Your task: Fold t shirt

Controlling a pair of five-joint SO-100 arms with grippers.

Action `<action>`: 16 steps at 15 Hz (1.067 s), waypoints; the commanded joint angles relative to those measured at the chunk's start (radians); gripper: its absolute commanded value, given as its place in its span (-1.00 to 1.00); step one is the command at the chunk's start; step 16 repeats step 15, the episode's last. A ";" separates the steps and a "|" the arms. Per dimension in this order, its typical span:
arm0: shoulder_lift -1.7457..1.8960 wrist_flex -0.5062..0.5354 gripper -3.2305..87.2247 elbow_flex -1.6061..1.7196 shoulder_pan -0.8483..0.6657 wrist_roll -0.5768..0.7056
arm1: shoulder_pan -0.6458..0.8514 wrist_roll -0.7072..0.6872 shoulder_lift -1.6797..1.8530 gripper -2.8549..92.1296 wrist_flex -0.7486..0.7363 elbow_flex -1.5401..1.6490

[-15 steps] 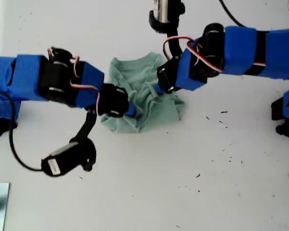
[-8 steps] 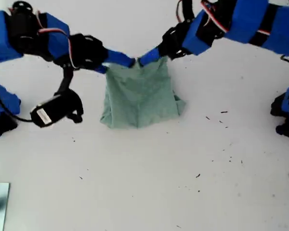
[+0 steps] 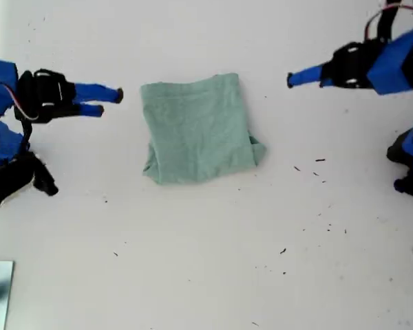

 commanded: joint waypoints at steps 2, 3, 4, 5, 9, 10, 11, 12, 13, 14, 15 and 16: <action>0.520 0.048 -0.52 0.380 0.241 -0.268 | -0.149 0.150 0.609 -0.49 0.038 0.468; 0.537 0.063 -0.52 0.439 0.295 -0.276 | -0.166 0.210 0.752 -0.50 0.146 0.574; 0.529 0.067 -0.51 0.436 0.344 -0.189 | -0.152 0.265 0.741 -0.51 0.198 0.643; 0.540 0.086 -0.50 0.423 0.410 -0.054 | -0.155 0.250 0.716 -0.51 0.202 0.658; 0.541 0.084 -0.52 0.425 0.655 -0.034 | -0.212 -0.160 0.739 -0.55 0.201 0.658; 0.541 0.084 -0.52 0.425 0.695 -0.034 | -0.215 -0.153 0.739 -0.57 0.201 0.658; 0.541 0.084 -0.52 0.425 0.727 -0.034 | -0.215 -0.153 0.739 -0.58 0.201 0.658; 0.541 0.084 -0.52 0.425 0.753 -0.034 | -0.215 -0.153 0.739 -0.59 0.201 0.658; 0.541 0.084 -0.52 0.425 0.773 -0.034 | -0.215 -0.153 0.739 -0.59 0.201 0.658; 0.541 0.084 -0.52 0.425 0.785 -0.034 | -0.215 -0.153 0.739 -0.59 0.201 0.658; 0.541 0.084 -0.52 0.425 0.792 -0.034 | -0.215 -0.153 0.739 -0.59 0.201 0.658; 0.541 0.084 -0.52 0.425 0.792 -0.034 | -0.215 -0.153 0.739 -0.59 0.201 0.658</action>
